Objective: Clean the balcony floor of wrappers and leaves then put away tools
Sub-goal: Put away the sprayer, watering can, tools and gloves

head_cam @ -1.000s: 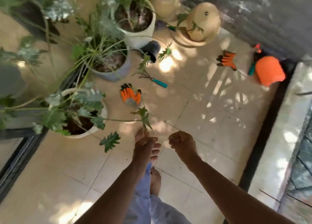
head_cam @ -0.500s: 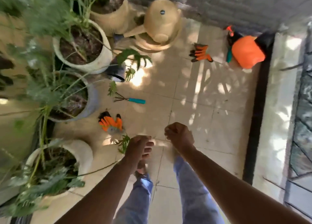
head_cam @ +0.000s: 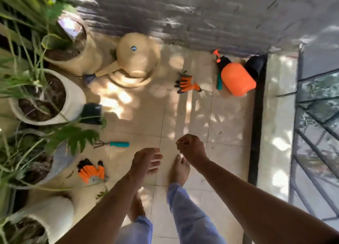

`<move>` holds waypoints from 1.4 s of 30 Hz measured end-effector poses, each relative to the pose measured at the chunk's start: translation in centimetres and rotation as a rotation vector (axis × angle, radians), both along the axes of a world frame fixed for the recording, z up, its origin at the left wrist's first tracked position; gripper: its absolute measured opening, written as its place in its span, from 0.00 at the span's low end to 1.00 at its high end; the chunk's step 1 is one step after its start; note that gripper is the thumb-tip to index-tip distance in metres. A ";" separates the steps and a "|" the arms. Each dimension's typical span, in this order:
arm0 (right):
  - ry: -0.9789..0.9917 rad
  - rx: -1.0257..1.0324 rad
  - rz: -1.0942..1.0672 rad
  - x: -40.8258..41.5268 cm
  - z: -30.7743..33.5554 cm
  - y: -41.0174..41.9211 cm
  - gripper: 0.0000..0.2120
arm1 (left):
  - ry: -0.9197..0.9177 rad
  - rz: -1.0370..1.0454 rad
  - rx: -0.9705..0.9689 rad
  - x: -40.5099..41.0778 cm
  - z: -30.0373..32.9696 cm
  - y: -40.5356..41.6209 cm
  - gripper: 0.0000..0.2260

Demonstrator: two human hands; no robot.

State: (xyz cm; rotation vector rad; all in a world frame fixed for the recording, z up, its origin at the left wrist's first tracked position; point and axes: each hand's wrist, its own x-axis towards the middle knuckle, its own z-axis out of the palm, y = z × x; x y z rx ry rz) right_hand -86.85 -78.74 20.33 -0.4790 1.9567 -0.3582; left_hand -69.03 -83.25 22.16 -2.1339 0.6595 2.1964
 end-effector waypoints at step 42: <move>0.129 -0.028 0.661 -19.6 -15.6 -22.9 0.11 | -0.049 -0.077 0.000 -18.6 -15.0 -22.2 0.09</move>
